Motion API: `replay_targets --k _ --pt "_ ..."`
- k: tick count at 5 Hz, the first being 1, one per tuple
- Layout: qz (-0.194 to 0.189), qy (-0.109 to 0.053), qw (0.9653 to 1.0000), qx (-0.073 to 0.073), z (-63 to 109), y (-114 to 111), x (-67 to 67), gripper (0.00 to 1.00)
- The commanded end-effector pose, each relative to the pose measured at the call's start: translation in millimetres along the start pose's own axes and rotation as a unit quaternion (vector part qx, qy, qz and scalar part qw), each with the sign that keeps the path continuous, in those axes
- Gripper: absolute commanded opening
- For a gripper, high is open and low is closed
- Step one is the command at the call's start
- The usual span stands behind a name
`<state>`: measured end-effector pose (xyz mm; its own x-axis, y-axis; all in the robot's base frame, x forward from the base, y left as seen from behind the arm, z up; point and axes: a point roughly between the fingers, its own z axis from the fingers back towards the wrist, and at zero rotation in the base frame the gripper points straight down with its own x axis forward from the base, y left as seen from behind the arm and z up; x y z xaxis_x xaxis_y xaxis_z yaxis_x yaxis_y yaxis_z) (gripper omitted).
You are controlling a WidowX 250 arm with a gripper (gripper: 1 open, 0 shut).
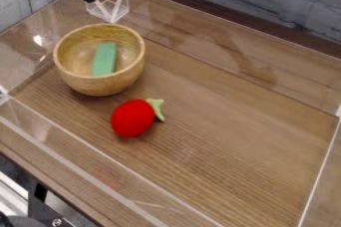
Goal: Remove the green object from the brown bowl and put it on the table
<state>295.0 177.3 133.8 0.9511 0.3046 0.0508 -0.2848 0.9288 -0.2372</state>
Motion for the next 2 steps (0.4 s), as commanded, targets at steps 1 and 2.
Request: replay_targets --k 1,2 --pt "-0.04 -0.031 0.9987 0.001 36.7 -14.3 -5.9 0.0" --pt "-0.069 -0.024 0.9973 -0.003 40.1 -24.9 -15.3 0.0"
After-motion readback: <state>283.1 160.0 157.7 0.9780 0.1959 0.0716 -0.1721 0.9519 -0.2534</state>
